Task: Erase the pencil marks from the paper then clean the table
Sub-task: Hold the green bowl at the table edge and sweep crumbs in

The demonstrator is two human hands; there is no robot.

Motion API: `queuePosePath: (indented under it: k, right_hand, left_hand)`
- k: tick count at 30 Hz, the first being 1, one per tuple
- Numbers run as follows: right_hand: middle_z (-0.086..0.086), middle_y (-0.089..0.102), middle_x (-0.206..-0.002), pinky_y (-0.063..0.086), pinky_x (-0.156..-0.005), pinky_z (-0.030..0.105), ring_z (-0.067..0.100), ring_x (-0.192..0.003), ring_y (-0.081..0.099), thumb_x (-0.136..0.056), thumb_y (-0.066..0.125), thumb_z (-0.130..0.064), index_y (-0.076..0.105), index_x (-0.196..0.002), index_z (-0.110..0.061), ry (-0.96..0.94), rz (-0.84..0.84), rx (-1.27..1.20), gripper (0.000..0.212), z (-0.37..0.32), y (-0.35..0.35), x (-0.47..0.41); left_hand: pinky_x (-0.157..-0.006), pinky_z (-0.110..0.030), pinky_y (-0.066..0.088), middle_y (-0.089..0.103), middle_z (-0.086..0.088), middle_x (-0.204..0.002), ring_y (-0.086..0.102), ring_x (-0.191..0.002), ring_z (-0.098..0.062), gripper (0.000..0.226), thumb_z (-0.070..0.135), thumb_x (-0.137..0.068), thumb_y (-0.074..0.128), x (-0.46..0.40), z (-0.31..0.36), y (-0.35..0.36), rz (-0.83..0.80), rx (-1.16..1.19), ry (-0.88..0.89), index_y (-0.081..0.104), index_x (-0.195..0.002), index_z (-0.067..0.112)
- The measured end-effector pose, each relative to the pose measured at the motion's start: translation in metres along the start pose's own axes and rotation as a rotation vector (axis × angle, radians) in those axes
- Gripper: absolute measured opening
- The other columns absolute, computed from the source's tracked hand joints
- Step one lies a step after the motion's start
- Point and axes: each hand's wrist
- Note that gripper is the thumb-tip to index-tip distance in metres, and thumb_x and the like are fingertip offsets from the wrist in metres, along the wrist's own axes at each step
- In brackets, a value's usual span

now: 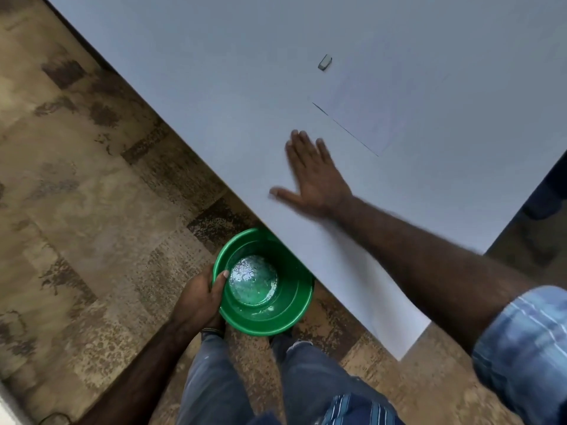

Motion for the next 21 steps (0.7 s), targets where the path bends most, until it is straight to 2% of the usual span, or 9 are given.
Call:
queuePosePath:
  k: [4,8,10,12,16,19,21]
  right_hand:
    - [0.021,-0.006,-0.177,0.004,-0.132,0.059,0.031,-0.166,-0.01,-0.101,0.029,-0.083,0.005,-0.17,-0.002,-0.238,-0.047,0.002,0.109,-0.047,0.012,0.072]
    - [0.018,0.0,-0.179,0.004,-0.134,0.056,0.028,-0.167,-0.006,-0.103,0.04,-0.077,0.012,-0.17,-0.004,-0.453,-0.081,-0.062,0.102,-0.079,0.017,0.148]
    - [0.015,0.007,-0.179,0.011,-0.134,0.056,0.027,-0.167,0.002,-0.104,0.047,-0.07,0.018,-0.169,-0.005,-0.442,-0.03,-0.137,0.097,-0.069,0.018,0.165]
    - [0.015,0.009,-0.179,0.015,-0.132,0.058,0.028,-0.167,0.005,-0.107,0.046,-0.066,0.019,-0.169,-0.003,-0.282,0.064,-0.175,0.093,-0.042,0.016,0.166]
    - [0.025,0.017,-0.175,0.016,-0.131,0.062,0.039,-0.164,0.016,-0.111,0.039,-0.062,0.023,-0.165,0.008,0.194,0.349,-0.05,0.089,0.047,0.018,0.147]
    - [0.021,0.005,-0.178,0.007,-0.133,0.06,0.033,-0.166,0.003,-0.105,0.027,-0.079,0.011,-0.168,0.003,0.565,0.264,-0.1,0.105,0.108,0.01,0.136]
    - [0.019,-0.001,-0.179,0.002,-0.133,0.058,0.029,-0.167,-0.005,-0.1,0.018,-0.086,0.007,-0.169,0.002,0.688,0.183,-0.105,0.112,0.122,0.01,0.134]
  left_hand:
    - [-0.061,-0.027,0.051,0.07,0.005,-0.084,0.068,-0.072,-0.009,0.03,0.036,-0.106,0.049,0.002,0.002,-0.002,0.011,0.024,0.006,0.066,-0.118,0.015]
    - [-0.063,-0.033,0.058,0.072,0.004,-0.085,0.069,-0.071,-0.01,0.029,0.035,-0.106,0.05,0.005,0.005,-0.003,0.013,0.061,0.022,0.065,-0.121,0.014]
    - [-0.06,-0.028,0.054,0.07,0.004,-0.083,0.068,-0.069,-0.009,0.029,0.034,-0.106,0.05,0.005,0.006,-0.001,0.014,0.046,0.027,0.066,-0.118,0.013]
    - [-0.057,-0.023,0.048,0.069,0.005,-0.08,0.066,-0.067,-0.007,0.028,0.034,-0.106,0.05,0.006,0.007,0.0,0.013,0.018,0.028,0.067,-0.114,0.013]
    - [-0.058,-0.021,0.045,0.069,0.006,-0.081,0.065,-0.069,-0.004,0.028,0.034,-0.106,0.05,0.008,0.005,0.0,0.006,0.003,0.056,0.067,-0.116,0.014]
    - [-0.059,-0.022,0.048,0.07,0.005,-0.083,0.066,-0.07,-0.006,0.03,0.036,-0.106,0.05,0.009,0.002,0.001,-0.006,0.0,0.053,0.066,-0.119,0.014]
    - [-0.063,-0.026,0.052,0.071,0.004,-0.086,0.067,-0.073,-0.008,0.031,0.038,-0.106,0.049,0.01,0.0,0.001,-0.013,0.002,0.061,0.065,-0.12,0.015]
Point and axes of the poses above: each hand's wrist, its own x-axis away from the middle knuckle, its own y-axis out of the palm, z = x × y
